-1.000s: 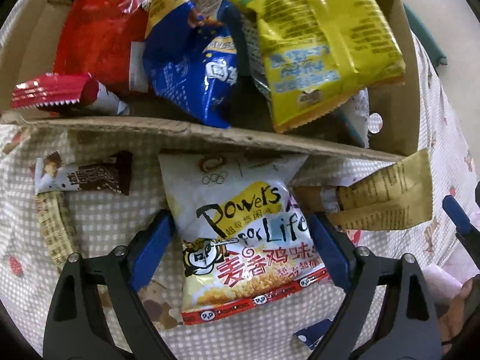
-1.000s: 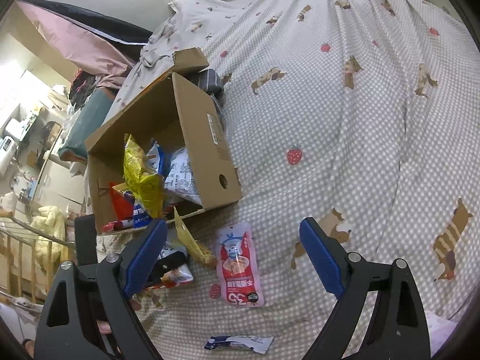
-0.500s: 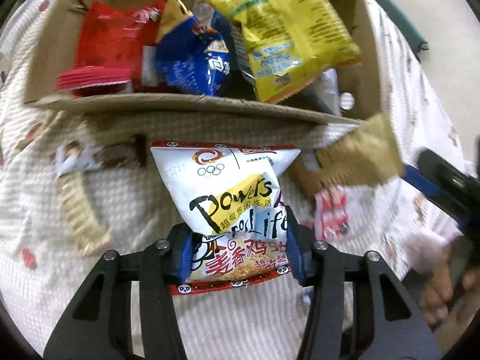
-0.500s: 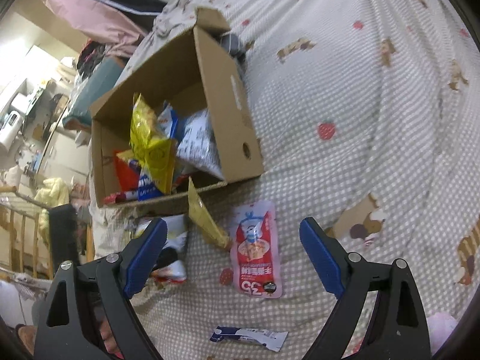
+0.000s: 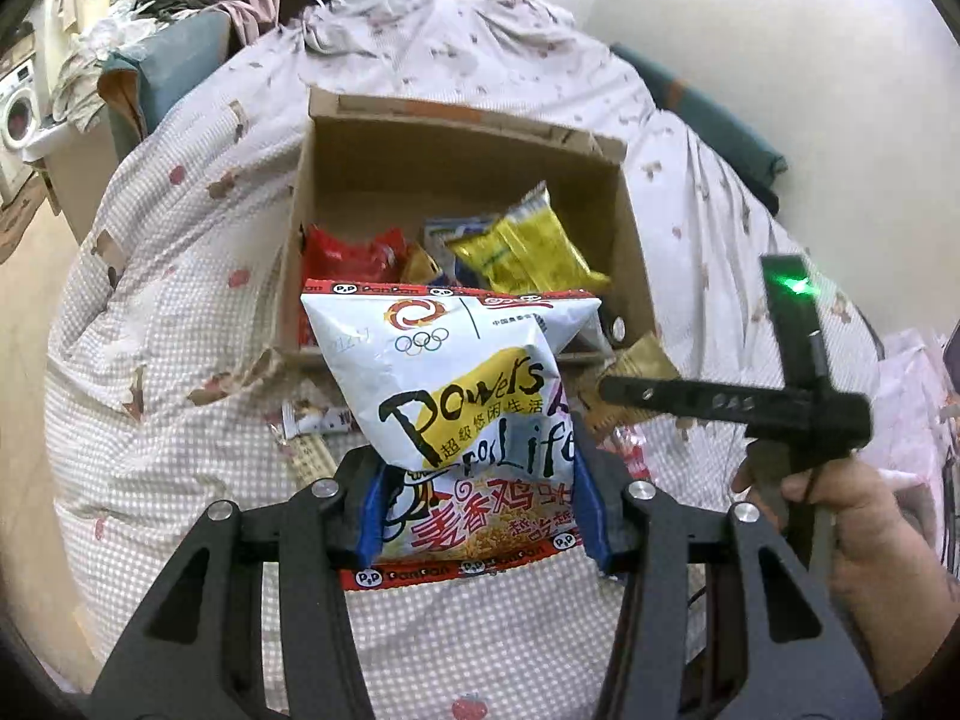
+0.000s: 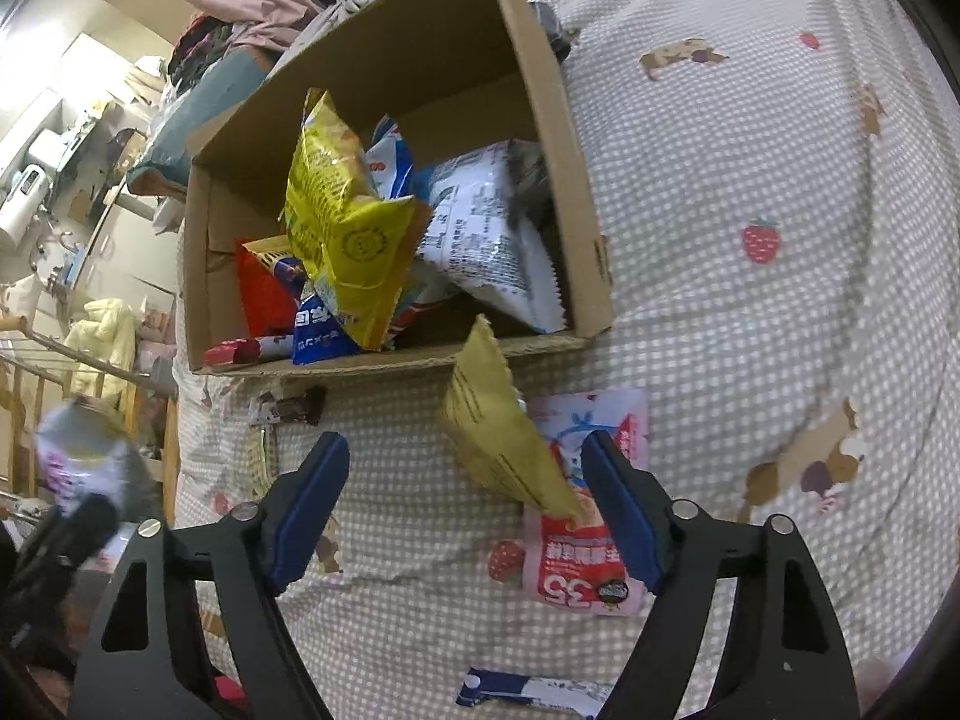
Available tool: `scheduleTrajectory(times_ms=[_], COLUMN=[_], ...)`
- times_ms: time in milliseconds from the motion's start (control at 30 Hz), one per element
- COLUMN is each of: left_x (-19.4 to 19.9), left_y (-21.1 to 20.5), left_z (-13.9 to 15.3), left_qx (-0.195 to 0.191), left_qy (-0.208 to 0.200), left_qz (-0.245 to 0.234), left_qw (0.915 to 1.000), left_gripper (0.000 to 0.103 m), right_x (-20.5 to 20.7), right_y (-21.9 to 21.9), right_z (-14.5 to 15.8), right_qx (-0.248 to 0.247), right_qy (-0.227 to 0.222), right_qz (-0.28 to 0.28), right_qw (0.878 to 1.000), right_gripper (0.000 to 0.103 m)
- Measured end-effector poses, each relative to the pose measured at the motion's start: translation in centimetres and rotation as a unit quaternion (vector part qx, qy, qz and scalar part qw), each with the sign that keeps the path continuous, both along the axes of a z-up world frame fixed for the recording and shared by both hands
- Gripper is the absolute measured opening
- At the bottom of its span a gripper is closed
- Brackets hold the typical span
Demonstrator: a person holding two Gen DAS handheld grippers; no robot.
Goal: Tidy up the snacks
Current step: 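Grasp the gold packet with the right gripper while the left holds the chip bag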
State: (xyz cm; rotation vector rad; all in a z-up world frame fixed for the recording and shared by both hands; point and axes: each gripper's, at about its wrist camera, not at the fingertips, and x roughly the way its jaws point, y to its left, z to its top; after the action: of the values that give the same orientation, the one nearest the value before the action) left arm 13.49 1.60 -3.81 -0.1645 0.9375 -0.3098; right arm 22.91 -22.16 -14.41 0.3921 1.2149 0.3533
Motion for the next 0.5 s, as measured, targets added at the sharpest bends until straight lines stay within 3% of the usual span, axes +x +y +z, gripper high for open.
scheduleTrajectory(times_ms=[100, 167, 233, 300, 367, 500], left_x=[0.6, 0.9, 0.8, 0.9, 1.1, 1.3], left_y=[0.5, 1.1, 0.5, 0.3, 0.4, 0.4], left_z=[-0.2, -0.1, -0.3, -0.6, -0.7, -0.8], left_qx=[-0.017, -0.03, -0.028, -0.026, -0.034, -0.038], left_qy=[-0.002, -0.003, -0.006, -0.005, -0.002, 0.0], left_qz=[0.005, 0.011, 0.014, 0.018, 0.021, 0.025], left_qw=[0.9998, 0.9995, 0.9995, 0.9995, 0.9992, 0.9989], left_gripper=[0.046, 0.046, 0.046, 0.046, 0.046, 0.046], right_x=[0.4, 0.5, 0.6, 0.4, 0.1, -0.6], right_y=[0.7, 1.1, 1.2, 1.3, 1.5, 1.2], right_z=[-0.3, -0.4, -0.4, -0.3, -0.1, 0.6], right_qx=[-0.006, -0.008, -0.008, -0.015, -0.028, -0.016], right_qy=[0.001, 0.0, -0.001, -0.005, -0.011, -0.02], right_qz=[0.005, 0.012, 0.015, 0.019, 0.034, 0.048], right_qw=[1.0, 1.0, 1.0, 1.0, 0.999, 0.999], right_gripper=[0.071, 0.052, 0.041, 0.019, 0.009, 0.007])
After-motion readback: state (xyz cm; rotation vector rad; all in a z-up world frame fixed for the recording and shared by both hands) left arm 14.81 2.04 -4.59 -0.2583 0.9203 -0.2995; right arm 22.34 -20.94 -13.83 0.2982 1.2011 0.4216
